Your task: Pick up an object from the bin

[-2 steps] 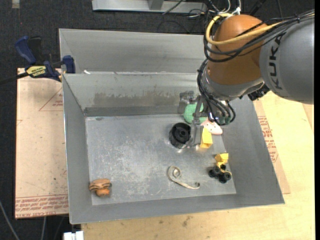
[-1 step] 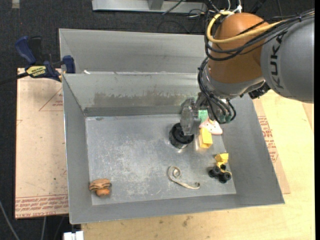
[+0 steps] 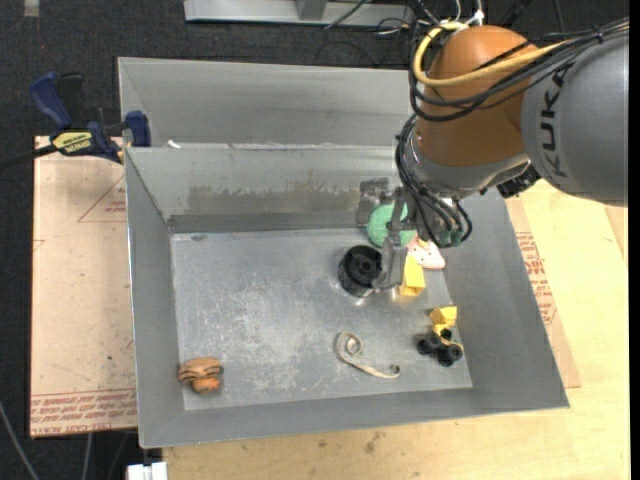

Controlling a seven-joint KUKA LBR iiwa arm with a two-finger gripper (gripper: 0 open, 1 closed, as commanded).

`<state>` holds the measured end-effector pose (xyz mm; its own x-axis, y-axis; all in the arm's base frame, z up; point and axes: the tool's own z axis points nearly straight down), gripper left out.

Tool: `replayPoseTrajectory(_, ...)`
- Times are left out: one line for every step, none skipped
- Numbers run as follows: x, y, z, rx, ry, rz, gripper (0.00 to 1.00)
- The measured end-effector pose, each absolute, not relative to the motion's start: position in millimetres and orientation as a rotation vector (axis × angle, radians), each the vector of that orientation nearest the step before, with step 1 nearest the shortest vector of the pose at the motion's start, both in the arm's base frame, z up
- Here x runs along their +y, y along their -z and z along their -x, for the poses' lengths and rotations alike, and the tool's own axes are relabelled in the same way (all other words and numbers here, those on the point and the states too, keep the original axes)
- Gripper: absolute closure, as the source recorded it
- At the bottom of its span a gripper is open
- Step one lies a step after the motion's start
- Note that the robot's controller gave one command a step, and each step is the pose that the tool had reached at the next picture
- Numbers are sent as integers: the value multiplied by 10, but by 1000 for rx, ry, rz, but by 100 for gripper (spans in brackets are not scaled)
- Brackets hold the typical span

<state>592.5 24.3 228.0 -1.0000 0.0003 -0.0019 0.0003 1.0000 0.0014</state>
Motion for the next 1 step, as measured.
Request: replayPoseTrajectory(242, -2280, -5925, 3140, -2, -1, 0)
